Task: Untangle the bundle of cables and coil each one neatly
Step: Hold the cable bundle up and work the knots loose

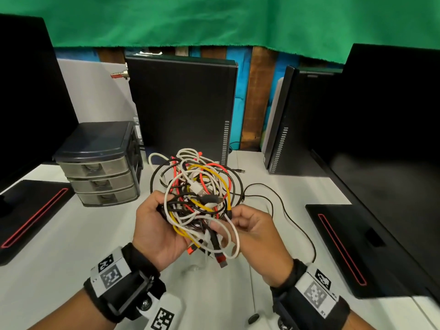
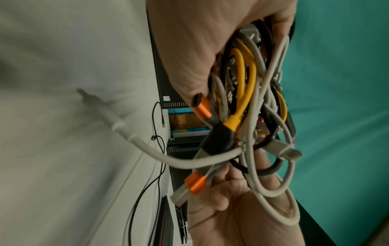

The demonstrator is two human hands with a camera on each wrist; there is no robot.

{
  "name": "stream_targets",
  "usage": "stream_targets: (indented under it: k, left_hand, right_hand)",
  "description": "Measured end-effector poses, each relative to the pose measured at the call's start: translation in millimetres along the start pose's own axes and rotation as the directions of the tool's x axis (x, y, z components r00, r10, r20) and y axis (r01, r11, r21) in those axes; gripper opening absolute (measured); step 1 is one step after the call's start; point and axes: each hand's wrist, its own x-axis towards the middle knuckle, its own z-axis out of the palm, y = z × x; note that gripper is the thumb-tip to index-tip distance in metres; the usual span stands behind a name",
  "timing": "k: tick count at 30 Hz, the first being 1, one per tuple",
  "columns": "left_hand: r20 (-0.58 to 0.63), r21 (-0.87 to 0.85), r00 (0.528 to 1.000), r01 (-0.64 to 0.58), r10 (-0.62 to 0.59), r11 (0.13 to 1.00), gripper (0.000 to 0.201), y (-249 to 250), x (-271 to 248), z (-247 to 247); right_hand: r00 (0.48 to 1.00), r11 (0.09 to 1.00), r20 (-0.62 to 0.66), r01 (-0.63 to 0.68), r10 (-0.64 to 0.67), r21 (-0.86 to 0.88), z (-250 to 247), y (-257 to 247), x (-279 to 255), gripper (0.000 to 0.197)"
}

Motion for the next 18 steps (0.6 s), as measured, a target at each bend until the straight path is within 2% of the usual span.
stream_targets:
  k: [1,4,7,10,13,16,18]
  left_hand:
    - [-0.012,0.005,1.0,-0.02,0.02,1.0,0.069,-2,-2,4]
    - [-0.171,-0.009,0.985,0.008,-0.01,1.0,0.067,-6,1,5]
    - [-0.164,0.027,0.985,-0.05,0.053,0.998,0.064,-4,1,10]
    - [-0.232,0.056,0.971,-0.052,0.064,0.997,0.065,-4,0,14]
    - [-0.174,0.027,0.984,-0.036,0.04,0.999,0.061,-5,0,15]
    - [-0.14,0.005,0.989,-0.039,0.039,0.999,0.054,-4,2,16]
    - [-0.164,0.024,0.985,-0.048,0.051,0.999,0.053,-2,2,16]
  right_hand:
    - [0.999,0.999,0.002,-0.052,0.052,0.013,-1,-1,1,0.022]
    - [0.981,0.98,0.016,-0.194,0.194,0.047,-5,0,3,0.015]
    - [0.97,0.967,0.033,-0.243,0.241,0.072,-8,1,6,0.015]
    - [0.964,0.965,0.076,-0.258,0.254,0.053,-11,2,8,0.027]
    - [0.969,0.972,0.088,-0.234,0.231,0.025,-15,2,9,0.039]
    - [0.986,0.988,0.066,-0.153,0.151,0.015,-15,4,10,0.011]
    - [0.991,0.993,0.06,-0.122,0.122,-0.009,-14,6,10,0.016]
